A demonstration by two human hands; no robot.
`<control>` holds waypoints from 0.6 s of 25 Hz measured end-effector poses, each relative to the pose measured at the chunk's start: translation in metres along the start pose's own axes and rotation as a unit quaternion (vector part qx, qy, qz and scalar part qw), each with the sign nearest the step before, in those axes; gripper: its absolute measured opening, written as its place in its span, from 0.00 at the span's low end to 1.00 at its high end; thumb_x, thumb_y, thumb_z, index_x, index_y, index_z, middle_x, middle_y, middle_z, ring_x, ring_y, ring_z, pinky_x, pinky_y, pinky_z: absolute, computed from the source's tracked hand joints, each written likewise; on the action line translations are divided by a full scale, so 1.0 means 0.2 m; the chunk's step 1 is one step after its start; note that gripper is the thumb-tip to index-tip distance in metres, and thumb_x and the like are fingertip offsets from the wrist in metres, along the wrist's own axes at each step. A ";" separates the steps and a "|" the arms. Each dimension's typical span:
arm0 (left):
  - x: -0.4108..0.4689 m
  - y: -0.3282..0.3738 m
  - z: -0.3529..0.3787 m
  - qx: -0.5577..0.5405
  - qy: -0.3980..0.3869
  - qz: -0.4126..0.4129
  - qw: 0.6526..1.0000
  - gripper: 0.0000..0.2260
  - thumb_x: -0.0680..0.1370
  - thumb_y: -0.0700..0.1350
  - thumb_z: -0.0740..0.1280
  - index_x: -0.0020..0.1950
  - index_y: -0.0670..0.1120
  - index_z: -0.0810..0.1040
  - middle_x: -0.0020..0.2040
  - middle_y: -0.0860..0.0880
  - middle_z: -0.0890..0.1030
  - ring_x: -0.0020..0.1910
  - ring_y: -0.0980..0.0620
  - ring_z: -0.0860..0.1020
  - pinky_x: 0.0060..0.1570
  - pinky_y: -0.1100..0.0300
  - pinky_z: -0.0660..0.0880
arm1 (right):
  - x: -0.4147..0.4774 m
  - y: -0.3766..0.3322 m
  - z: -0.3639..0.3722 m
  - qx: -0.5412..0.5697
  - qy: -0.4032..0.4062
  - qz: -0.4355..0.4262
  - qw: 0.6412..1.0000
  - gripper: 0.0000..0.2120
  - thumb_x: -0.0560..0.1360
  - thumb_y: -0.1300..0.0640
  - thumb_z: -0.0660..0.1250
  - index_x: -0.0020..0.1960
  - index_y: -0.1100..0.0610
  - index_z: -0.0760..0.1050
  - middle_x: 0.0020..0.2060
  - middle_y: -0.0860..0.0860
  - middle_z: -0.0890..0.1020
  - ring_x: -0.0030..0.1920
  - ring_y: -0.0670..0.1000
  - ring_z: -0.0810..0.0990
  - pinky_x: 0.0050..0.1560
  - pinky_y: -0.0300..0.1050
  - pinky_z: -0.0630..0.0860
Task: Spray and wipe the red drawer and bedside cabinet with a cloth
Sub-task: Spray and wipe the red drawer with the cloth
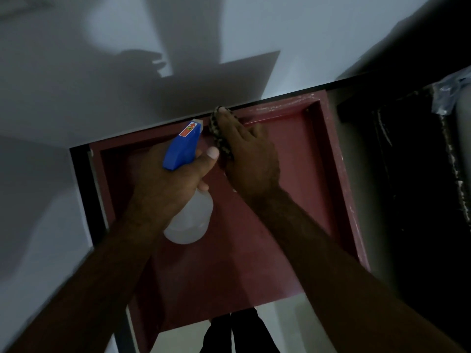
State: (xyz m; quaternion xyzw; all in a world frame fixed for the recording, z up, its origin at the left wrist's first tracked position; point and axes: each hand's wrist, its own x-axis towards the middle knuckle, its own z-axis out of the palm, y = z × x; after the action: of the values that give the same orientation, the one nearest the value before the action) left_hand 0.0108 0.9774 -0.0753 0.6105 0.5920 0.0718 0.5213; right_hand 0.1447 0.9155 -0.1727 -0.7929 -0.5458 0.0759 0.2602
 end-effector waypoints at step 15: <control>0.00 0.06 0.11 0.014 -0.019 0.006 1.000 0.18 0.77 0.58 0.72 0.44 0.43 0.81 0.33 0.46 0.84 0.33 0.55 0.84 0.41 0.59 0.73 | 0.01 0.14 -0.12 0.026 -0.026 0.025 0.999 0.34 0.73 0.64 0.73 0.78 0.54 0.71 0.70 0.50 0.80 0.49 0.57 0.77 0.43 0.42 0.66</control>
State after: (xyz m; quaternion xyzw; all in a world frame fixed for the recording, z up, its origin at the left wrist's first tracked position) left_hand 0.0341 0.9674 -0.0759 0.6224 0.5796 0.0546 0.5232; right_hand 0.1775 0.9026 -0.1658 -0.7972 -0.5300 0.1171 0.2643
